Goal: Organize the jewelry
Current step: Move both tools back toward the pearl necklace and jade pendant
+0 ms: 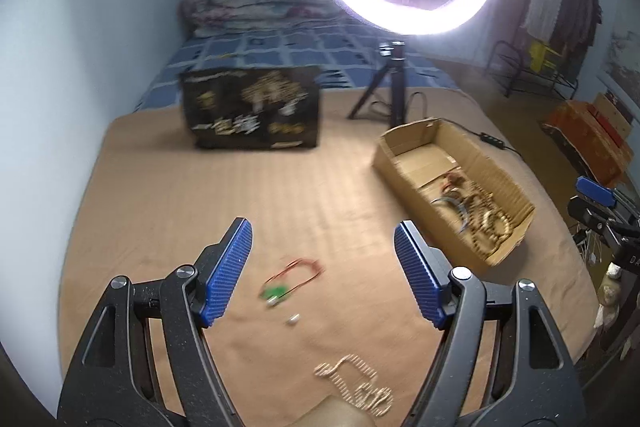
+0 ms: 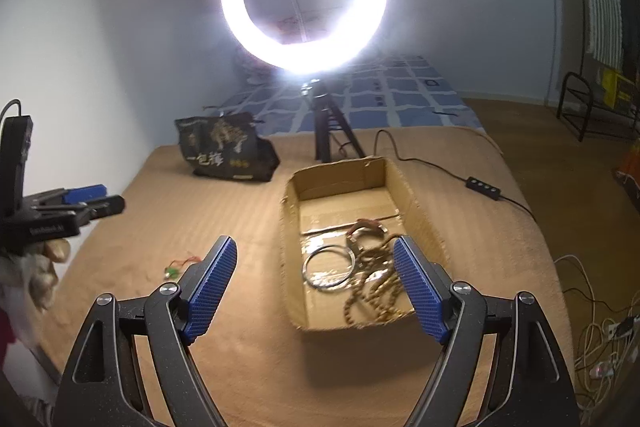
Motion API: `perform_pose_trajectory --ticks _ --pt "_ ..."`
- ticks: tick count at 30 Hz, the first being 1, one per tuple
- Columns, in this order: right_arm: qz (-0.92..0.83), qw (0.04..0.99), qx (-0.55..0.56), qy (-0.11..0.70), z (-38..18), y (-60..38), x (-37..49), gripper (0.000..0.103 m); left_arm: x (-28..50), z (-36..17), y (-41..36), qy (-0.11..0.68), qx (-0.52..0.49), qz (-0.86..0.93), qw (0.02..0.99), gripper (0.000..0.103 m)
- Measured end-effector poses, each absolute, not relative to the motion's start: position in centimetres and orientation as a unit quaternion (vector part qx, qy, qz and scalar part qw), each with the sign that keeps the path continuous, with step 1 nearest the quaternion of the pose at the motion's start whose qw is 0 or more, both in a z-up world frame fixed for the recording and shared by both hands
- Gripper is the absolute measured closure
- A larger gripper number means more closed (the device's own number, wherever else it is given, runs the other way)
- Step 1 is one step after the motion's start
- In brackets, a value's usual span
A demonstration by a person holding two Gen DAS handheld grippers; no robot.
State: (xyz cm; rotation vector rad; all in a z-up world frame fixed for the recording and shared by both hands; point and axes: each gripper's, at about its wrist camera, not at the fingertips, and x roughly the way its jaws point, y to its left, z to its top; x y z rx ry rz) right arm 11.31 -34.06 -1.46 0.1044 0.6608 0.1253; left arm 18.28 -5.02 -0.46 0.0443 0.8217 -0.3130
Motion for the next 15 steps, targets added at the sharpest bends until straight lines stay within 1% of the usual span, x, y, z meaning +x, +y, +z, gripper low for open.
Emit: perform_pose_trajectory --ticks 5,9,15 --pt "0.083 0.938 0.034 0.334 -2.6 -31.7 10.4 0.022 16.7 -0.9 0.1 0.393 0.013 -0.122 0.911 0.027" --pt "0.109 0.930 -0.016 0.350 -3.8 -28.6 9.7 0.022 15.6 -2.0 3.5 0.398 0.006 -0.106 0.911 0.027" --pt "0.150 0.915 -0.053 0.371 -5.8 -24.7 8.7 0.022 14.5 -4.3 5.7 0.410 0.001 -0.102 0.906 0.027"
